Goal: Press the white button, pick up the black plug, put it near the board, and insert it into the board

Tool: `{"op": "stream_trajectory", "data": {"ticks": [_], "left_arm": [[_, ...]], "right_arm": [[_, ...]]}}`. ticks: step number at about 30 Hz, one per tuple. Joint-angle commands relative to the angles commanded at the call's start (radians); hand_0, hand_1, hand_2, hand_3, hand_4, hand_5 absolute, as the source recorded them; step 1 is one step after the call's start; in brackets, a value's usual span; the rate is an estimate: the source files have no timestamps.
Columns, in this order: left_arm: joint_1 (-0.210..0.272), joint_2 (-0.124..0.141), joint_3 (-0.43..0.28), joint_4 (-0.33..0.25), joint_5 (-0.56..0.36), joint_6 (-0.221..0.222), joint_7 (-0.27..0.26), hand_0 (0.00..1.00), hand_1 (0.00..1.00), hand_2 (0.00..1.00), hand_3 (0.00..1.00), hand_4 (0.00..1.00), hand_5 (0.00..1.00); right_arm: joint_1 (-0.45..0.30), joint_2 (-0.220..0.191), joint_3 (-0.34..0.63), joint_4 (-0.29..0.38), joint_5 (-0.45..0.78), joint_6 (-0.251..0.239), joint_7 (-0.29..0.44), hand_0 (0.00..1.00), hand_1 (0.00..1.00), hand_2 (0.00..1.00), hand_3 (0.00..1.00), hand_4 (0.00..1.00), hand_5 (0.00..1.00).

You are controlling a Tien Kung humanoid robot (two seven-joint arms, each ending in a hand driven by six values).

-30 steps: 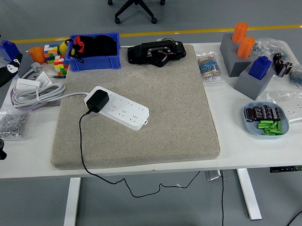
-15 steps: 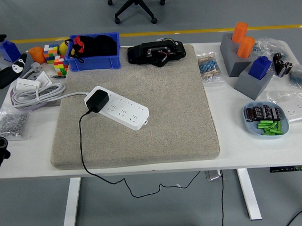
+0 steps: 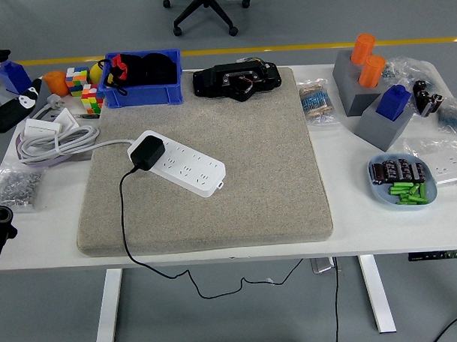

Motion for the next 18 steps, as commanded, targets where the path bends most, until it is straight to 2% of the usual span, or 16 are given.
{"op": "stream_trajectory", "data": {"ticks": [1,6,7,18], "left_arm": [[-0.001,0.0,-0.001,0.0,0.0,0.0,0.0,0.814,0.785,0.728,0.706,0.798,0.222],[-0.004,-0.001,-0.002,-0.001,0.0,-0.001,0.001,0.814,0.785,0.728,0.706,0.798,0.222],[-0.003,-0.001,-0.002,-0.001,-0.001,0.0,0.0,0.816,0.784,0.728,0.705,0.797,0.22],[0.006,0.003,-0.002,0.0,-0.001,0.001,0.001,0.814,0.786,0.728,0.704,0.797,0.219]], "right_arm": [[0.0,0.0,0.0,0.0,0.0,0.0,0.0,0.701,0.622,0.626,0.601,0.557,0.239],[0.0,-0.004,-0.002,0.0,-0.001,0.001,-0.002,0.701,0.622,0.626,0.601,0.557,0.239],[-0.001,-0.005,-0.002,-0.001,-0.001,0.002,-0.002,0.702,0.622,0.631,0.6,0.577,0.271],[-0.012,-0.001,-0.006,0.001,-0.002,0.003,-0.004,0.702,0.622,0.633,0.601,0.585,0.279]]}}
